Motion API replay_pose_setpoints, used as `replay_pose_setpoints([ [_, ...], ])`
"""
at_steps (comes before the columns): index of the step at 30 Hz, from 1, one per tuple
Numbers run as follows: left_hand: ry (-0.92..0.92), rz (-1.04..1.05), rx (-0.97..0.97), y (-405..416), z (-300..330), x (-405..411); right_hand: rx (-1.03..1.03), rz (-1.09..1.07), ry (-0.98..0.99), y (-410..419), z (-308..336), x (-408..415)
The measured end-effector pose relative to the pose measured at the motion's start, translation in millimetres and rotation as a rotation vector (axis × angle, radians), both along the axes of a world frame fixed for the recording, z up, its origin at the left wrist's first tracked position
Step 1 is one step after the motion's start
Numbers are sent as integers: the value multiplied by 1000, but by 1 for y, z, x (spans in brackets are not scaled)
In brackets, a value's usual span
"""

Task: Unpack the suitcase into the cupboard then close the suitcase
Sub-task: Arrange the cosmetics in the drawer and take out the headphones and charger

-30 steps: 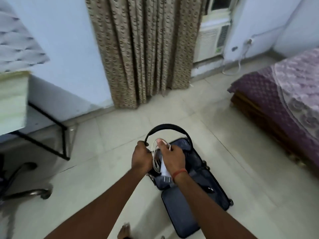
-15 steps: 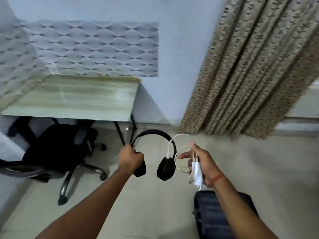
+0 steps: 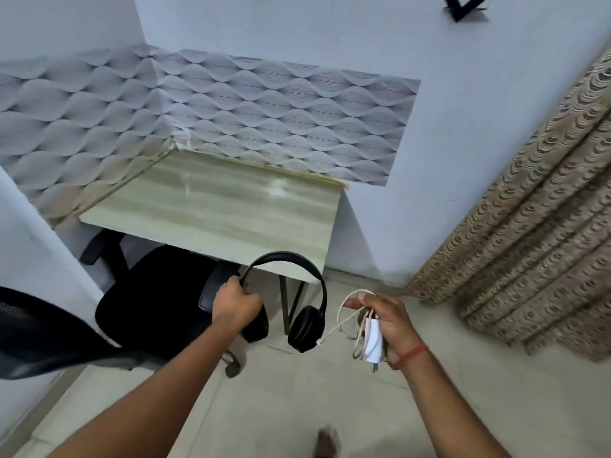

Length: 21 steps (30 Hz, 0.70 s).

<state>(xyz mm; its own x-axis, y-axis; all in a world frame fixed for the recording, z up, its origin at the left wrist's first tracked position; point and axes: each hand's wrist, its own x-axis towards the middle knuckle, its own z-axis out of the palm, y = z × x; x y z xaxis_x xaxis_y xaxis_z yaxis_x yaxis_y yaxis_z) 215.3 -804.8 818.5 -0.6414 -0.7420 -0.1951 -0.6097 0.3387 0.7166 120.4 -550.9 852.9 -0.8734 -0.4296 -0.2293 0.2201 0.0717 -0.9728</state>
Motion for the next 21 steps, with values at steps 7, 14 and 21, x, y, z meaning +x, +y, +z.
replay_pose_setpoints([
  [7, 68, 72, 97, -48, -5, -104, -65, 40, -157, -55, -24, -127],
  [14, 9, 81, 55, -97, 1, -213, 176, 151, -144, -115, -26, -258],
  [21, -123, 5, 79, -161, -18, -302, 385, 360, -142, -193, -45, -337],
])
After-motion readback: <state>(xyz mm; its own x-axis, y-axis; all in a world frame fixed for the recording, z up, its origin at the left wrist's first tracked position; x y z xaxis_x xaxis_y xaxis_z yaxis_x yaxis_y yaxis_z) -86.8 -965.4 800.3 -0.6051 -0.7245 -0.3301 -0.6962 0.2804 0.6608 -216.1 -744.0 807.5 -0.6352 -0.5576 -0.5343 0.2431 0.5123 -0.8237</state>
